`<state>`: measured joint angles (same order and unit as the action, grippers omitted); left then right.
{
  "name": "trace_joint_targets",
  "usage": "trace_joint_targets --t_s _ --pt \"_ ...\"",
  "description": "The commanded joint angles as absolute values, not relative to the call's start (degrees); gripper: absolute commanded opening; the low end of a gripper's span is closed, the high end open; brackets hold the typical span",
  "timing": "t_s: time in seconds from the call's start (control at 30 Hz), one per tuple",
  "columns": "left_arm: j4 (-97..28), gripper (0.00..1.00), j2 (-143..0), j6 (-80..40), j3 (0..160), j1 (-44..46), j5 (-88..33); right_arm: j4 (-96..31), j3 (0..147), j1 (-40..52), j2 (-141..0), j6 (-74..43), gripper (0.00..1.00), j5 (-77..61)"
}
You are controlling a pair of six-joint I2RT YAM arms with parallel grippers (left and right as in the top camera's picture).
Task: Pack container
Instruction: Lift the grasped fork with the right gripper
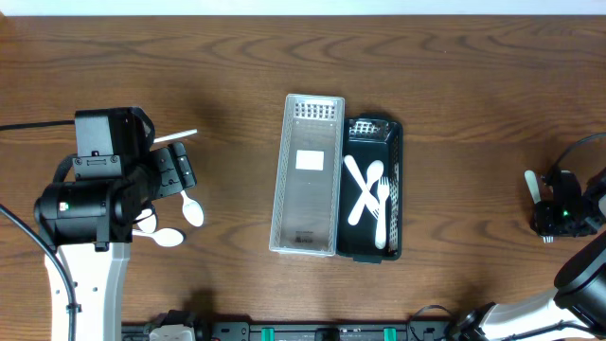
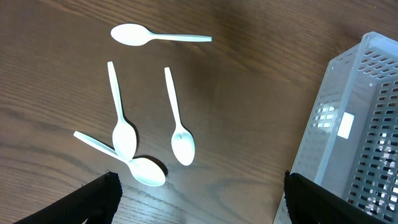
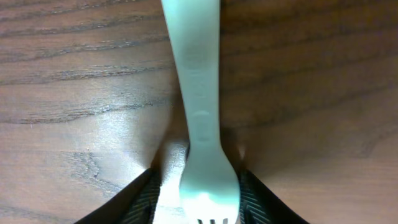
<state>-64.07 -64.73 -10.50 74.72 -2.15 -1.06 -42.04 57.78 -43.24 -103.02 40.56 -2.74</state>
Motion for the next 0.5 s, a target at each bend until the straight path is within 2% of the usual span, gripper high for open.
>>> trace_joint_targets --t_s 0.0,0.1,0.2,0.37,0.47 --pt "-64.18 0.86 -64.29 -10.15 75.24 -2.39 -0.38 -42.85 56.82 -43.59 -105.14 39.24 0.39 -3.27" --pt "-64.23 0.86 -64.29 -10.15 75.24 -2.39 -0.38 -42.85 56.82 -43.59 -105.14 39.24 0.35 -3.27" --pt "-64.20 0.86 -64.29 -10.15 75.24 -2.39 -0.38 -42.81 56.82 -43.57 -105.14 39.24 0.25 -3.29" --pt "-64.20 0.86 -64.29 -10.15 75.24 -2.39 -0.38 -42.72 56.82 -43.53 -105.14 38.54 0.20 -3.38" --pt "-64.20 0.86 -64.29 -10.15 75.24 -2.39 -0.38 -42.11 56.82 -43.53 -105.14 36.03 0.12 -3.49"
